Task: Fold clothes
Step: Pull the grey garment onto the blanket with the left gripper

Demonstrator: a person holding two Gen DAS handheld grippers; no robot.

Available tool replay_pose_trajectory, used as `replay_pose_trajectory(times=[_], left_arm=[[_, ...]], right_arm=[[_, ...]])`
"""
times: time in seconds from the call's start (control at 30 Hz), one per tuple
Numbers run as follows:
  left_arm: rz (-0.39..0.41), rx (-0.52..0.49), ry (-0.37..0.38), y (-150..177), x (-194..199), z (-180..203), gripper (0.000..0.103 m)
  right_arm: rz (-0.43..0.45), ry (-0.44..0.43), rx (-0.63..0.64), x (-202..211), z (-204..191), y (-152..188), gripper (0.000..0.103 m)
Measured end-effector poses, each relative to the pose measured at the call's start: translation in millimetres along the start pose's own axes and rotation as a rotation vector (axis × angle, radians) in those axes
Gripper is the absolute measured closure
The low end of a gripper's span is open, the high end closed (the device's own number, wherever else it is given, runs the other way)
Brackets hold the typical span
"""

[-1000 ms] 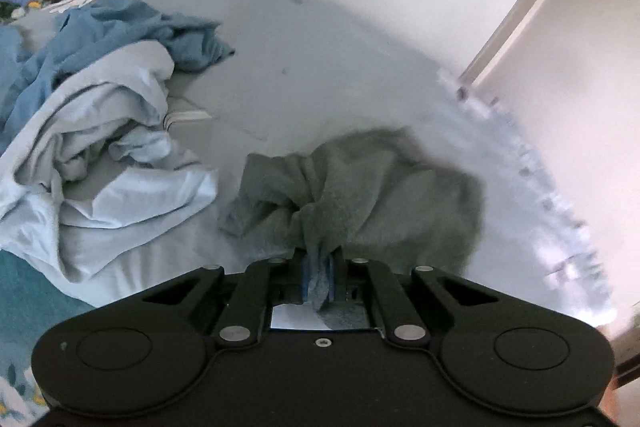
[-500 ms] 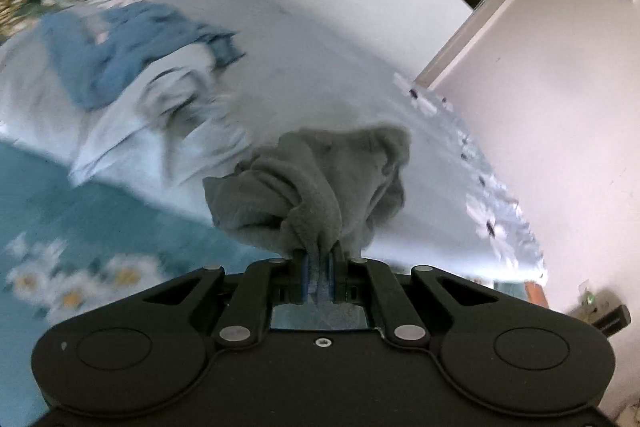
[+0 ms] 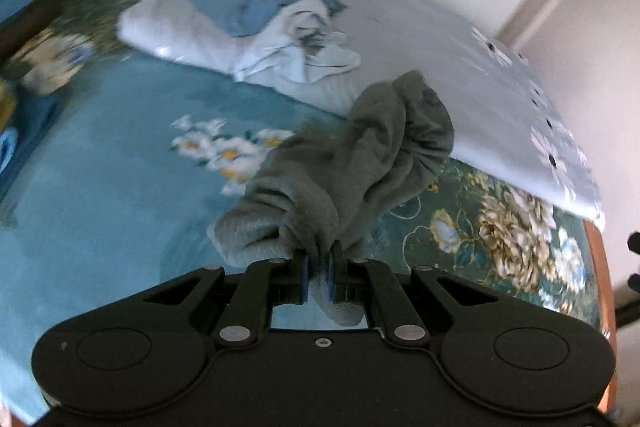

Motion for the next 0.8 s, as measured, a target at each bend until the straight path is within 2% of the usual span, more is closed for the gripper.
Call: replay_pose_trajectory(times=[0.2,0.27,0.43,0.57,0.67,0.73,0.8], left_arm=[[0.019,0.051,-0.069,32,33,1,0.097],[0.014,0.078,-0.092,40,33,-4,0.097],[0.026,0.058,-0.175,50,24,-10,0.096],[0.006,0.109,-0.251,51,13,-22,0.092],[0.027,0.127,-0.276,50,24,-24,0.091],[0.059,0.099,-0.273,49,35,-21,0.081],[0.090,0.074,-0.263,46,47,-20,0.065]], right_arm=[[0.007,-0.089,0.054,5,0,-6,0.000],[-0.005,-0.112,0.066,3,-1,-5,0.000],[-0.013,-0.193,0.109,-4,-15,-4,0.000],[-0.047,-0.233,0.137,-8,-22,4,0.000],[-0.053,-0.254,0.142,-8,-25,8,0.000],[-0.076,-0.262,0.144,-11,-27,11,0.000],[-0.087,-0.254,0.161,-13,-30,11,0.000]])
Point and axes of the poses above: each gripper's, at about its wrist camera, not at the fingertips, and x roughly against the way its jaws point, z to its right, y to its underside, the point moved 7 cm from there along -x, roughly the way its jaws point, and after that the axes turned 10 degrees about x, right-handed, at the moved point
